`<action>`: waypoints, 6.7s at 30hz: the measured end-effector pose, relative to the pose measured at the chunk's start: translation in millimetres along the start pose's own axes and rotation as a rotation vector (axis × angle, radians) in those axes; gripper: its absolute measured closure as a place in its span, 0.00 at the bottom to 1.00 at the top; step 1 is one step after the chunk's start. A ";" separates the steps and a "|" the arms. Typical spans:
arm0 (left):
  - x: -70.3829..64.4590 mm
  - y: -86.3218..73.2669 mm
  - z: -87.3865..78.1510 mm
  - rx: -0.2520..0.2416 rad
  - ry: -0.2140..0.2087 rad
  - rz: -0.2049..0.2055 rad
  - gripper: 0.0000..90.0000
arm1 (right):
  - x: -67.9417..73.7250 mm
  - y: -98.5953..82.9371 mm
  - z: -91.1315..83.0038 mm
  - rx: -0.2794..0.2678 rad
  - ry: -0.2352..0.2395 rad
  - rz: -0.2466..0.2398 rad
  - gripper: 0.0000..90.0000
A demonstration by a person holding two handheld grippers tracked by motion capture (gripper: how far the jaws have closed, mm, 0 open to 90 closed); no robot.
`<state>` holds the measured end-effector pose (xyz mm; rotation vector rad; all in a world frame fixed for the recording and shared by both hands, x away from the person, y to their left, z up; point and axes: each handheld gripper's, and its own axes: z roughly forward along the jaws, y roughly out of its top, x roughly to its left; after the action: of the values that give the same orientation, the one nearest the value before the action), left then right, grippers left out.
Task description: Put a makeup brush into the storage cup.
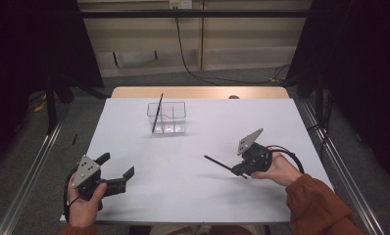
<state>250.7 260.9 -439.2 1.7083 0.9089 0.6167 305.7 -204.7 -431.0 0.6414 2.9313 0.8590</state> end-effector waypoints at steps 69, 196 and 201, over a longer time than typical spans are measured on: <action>-18.0 17.3 9.6 -0.026 -0.117 0.022 0.03 | 11.8 57.0 -10.7 -0.402 0.062 -0.026 0.94; -111.0 66.9 121.6 0.708 -0.650 0.451 0.27 | 41.4 97.9 29.4 0.356 0.127 -0.337 0.94; -112.1 66.6 123.3 0.723 -0.661 0.451 0.37 | 41.7 98.6 29.5 0.353 0.130 -0.345 0.94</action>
<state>299.0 90.4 -410.6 2.5793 0.2581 -0.0575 309.0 -97.9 -400.7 0.0736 3.1983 0.3671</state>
